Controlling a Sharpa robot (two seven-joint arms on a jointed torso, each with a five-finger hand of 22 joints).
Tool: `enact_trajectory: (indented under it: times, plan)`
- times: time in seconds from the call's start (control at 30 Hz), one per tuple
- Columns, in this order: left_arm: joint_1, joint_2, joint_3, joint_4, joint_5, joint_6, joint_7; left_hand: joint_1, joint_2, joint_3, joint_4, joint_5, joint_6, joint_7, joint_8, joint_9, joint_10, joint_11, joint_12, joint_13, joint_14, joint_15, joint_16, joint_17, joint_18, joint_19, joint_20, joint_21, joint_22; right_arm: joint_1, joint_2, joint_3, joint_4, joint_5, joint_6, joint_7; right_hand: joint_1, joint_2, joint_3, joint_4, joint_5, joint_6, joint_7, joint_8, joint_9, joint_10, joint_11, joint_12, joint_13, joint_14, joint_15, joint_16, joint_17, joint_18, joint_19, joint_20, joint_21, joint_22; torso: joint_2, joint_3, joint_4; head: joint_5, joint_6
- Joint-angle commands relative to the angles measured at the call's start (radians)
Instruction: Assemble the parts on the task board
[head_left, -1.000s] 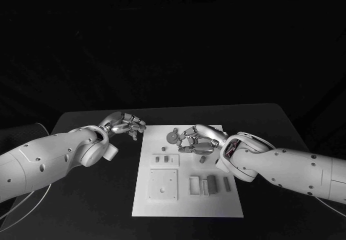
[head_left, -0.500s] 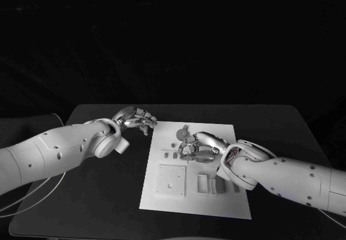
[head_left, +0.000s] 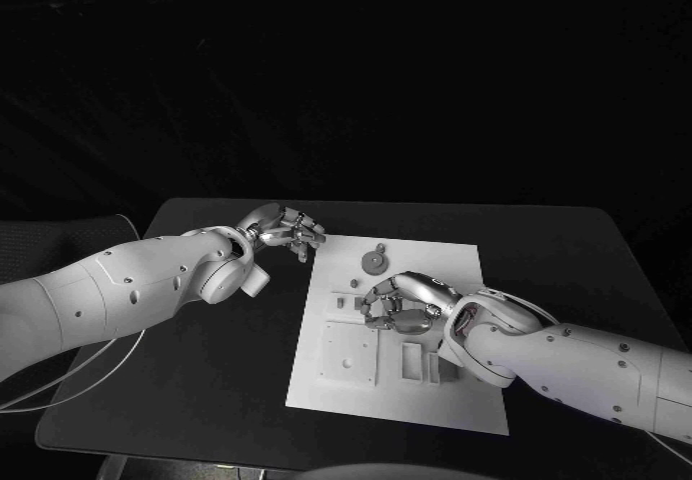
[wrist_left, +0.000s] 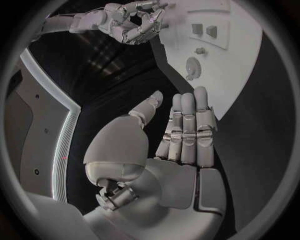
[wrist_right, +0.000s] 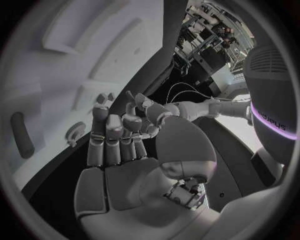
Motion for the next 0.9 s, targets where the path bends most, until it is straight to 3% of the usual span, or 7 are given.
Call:
enact_trajectory:
  times: [0.03,0.27,0.9]
  plan:
    - [0.001,0.001,0.001,0.004,0.007,0.012,0.004,-0.007,0.003,-0.006,-0.001,-0.003,-0.004,0.005,0.003,-0.002,0.005,0.004,-0.007,0.002,0.002,0.007,-0.005,0.002,0.012,0.002,-0.003,-0.006,0.001,-0.003,0.000,-0.004,-0.002,-0.053,0.016,0.010,-0.009,-0.002,0.000,-0.003,0.002,0.017,0.026,-0.001,0.001,-0.002,-0.004,-0.004,0.002,0.001,-0.007,-0.001,0.000,0.007,0.006,-0.002,-0.003,0.010,0.000,-0.0008,-0.0013,0.002,-0.004]
    - [0.001,0.000,0.001,0.005,0.007,0.013,0.003,-0.006,0.003,-0.006,-0.001,-0.003,-0.004,0.005,0.003,-0.002,0.005,0.004,-0.007,0.002,0.002,0.008,-0.005,0.002,0.012,0.002,-0.003,-0.006,0.001,-0.014,0.010,-0.021,-0.017,-0.074,0.017,0.010,-0.008,-0.003,0.001,-0.003,0.002,0.017,0.027,-0.002,0.001,-0.002,-0.004,-0.004,0.003,0.002,-0.007,0.000,0.000,0.007,0.007,-0.003,-0.001,0.010,0.000,0.0005,-0.0012,0.005,-0.008]
    - [0.001,0.000,0.001,0.008,0.003,0.014,0.002,-0.004,0.003,-0.007,-0.002,-0.003,-0.004,0.005,0.003,-0.002,0.005,0.005,-0.009,0.003,0.002,0.008,-0.007,0.004,0.012,0.002,-0.003,-0.007,0.001,-0.033,0.038,-0.024,-0.045,-0.101,0.010,0.011,-0.007,-0.004,0.001,-0.003,0.002,0.016,0.027,-0.003,0.001,-0.002,-0.004,-0.003,0.004,0.003,-0.006,0.002,0.001,0.007,0.008,-0.004,0.000,0.011,0.000,-0.0009,-0.0002,0.016,-0.019]
